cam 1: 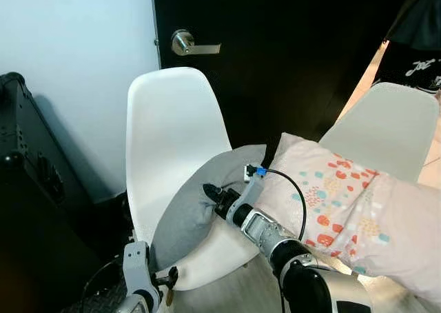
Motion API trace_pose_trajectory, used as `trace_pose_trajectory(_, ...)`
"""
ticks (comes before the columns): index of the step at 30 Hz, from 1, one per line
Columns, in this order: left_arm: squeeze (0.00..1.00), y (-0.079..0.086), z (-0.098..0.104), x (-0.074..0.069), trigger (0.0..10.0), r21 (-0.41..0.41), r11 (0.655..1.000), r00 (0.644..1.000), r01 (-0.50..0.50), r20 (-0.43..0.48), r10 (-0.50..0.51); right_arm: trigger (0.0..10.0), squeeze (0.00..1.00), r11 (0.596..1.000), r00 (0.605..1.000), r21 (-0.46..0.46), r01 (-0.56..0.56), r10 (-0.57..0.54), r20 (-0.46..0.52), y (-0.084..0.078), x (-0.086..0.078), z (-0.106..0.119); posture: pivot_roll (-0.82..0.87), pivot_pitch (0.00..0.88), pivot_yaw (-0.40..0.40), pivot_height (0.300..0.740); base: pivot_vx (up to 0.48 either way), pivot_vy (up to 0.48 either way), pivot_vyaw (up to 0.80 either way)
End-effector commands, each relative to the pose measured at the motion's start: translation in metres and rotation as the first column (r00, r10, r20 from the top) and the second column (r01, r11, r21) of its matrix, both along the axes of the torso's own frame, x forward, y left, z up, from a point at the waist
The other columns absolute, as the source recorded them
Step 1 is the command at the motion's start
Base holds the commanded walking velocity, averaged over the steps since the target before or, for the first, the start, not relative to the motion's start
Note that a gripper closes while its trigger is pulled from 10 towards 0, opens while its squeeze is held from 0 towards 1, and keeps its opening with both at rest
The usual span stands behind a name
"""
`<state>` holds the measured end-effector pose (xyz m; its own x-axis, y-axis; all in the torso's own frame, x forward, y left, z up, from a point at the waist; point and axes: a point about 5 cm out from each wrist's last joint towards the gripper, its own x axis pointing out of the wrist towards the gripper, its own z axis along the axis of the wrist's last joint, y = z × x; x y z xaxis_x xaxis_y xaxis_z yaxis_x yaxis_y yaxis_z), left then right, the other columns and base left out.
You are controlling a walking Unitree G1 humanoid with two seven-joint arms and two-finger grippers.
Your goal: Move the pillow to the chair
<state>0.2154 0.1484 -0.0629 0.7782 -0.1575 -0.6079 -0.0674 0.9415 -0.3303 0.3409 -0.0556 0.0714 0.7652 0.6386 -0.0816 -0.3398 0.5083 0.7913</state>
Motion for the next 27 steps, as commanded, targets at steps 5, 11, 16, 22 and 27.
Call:
trace_pose_trajectory(5, 0.0, -0.004, -0.011, -0.019, 10.0, -0.005, 1.0, 0.998, 0.017, -0.064, -0.017, 10.0, 0.0, 0.986, 0.987, -0.137, -0.097, 0.113, 0.115, 0.027, 0.005, 0.02, -0.01, 0.108, -0.027, 0.61, 0.0, 0.0, 0.0)
trace_pose_trajectory(11, 0.0, -0.007, -0.012, -0.021, 10.0, -0.012, 1.0, 0.998, 0.018, -0.066, -0.019, 10.0, 0.0, 0.892, 0.991, -0.433, -0.128, 0.126, -0.034, 0.024, -0.007, -0.011, 0.01, 0.113, -0.04, 0.585, 0.0, 0.0, 0.0)
trace_pose_trajectory(16, 0.0, -0.008, -0.013, -0.022, 10.0, -0.012, 1.0, 0.997, 0.021, -0.068, -0.022, 10.0, 0.0, 0.77, 0.98, -0.607, -0.196, 0.169, -0.101, 0.018, -0.018, -0.032, 0.0, 0.123, -0.038, 0.56, 0.0, 0.0, 0.0)
trace_pose_trajectory(22, 0.0, -0.008, -0.013, -0.023, 10.0, -0.012, 1.0, 0.997, 0.028, -0.072, -0.029, 10.0, 0.0, 0.708, 0.984, -0.683, -0.178, 0.136, -0.116, 0.008, -0.02, -0.039, 0.0, 0.132, -0.035, 0.54, 0.0, 0.0, 0.0)
trace_pose_trajectory(27, 0.0, -0.011, -0.015, -0.026, 10.0, -0.015, 0.999, 0.996, 0.038, -0.077, -0.039, 10.0, 0.0, 0.686, 0.963, -0.709, -0.161, 0.266, 0.039, 0.021, -0.016, -0.025, 0.0, 0.146, -0.041, 0.53, 0.0, 0.0, 0.0)
